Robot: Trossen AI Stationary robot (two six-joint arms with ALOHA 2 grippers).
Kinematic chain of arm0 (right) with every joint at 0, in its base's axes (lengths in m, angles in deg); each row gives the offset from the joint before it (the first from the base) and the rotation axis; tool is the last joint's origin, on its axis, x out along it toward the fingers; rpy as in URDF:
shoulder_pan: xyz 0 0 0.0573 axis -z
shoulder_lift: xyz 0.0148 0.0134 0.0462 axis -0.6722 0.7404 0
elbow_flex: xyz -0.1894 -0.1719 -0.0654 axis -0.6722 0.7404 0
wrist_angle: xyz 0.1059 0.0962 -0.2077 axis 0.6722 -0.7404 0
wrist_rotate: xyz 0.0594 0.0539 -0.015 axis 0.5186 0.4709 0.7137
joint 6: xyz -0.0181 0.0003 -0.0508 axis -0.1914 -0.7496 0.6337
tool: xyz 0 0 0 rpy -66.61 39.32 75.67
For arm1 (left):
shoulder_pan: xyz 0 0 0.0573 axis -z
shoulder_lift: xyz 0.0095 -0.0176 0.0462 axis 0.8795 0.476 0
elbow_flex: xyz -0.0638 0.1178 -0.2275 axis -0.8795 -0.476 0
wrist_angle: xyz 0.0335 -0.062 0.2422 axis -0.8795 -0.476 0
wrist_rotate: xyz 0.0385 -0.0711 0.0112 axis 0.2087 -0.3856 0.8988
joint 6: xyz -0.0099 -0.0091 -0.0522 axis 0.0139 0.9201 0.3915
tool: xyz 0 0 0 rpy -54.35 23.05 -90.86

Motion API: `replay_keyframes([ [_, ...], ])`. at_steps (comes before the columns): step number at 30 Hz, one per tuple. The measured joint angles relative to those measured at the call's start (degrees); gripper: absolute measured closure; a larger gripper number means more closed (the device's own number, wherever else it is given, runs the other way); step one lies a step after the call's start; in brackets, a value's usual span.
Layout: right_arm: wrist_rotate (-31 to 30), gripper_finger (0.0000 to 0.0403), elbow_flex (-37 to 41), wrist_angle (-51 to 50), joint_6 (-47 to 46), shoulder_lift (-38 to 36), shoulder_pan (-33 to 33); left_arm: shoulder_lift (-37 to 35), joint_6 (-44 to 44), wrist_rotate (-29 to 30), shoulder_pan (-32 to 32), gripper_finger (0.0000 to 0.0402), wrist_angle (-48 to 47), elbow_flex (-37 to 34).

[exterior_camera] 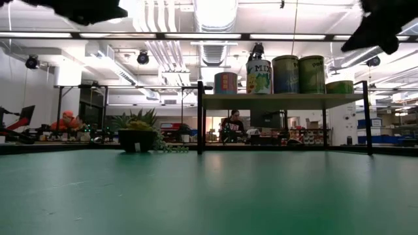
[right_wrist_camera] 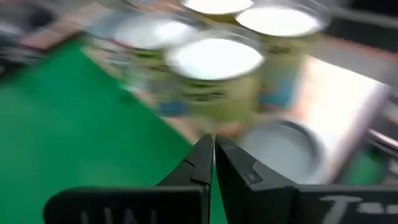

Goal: Pick and place cans onto a shelf
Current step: Return to Home Position

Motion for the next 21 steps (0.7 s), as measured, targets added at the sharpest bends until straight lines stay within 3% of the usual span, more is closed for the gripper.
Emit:
replay_keyframes([
  [8,15.35,0.0394,17.2,27.12,8.81,-14.55,-7.88,-10.37,2.41,-1.73,-0.04,0.0206,3.21,-9.57],
  [17,17.14,0.0394,27.27,44.62,16.12,-19.01,-12.51,-21.4,0.39,-1.6,-0.5,0.034,7.1,-15.18],
  [19,16.94,0.0394,29.47,51.47,13.57,-18.35,-12.47,-23.56,0.37,-1.45,-0.97,0.0366,7.15,-15.33],
  [21,21.16,0.0394,32.49,61.49,13.44,-17.15,-12.47,-25.5,0.22,-1.23,-1.35,0.0388,7.23,-15.45],
])
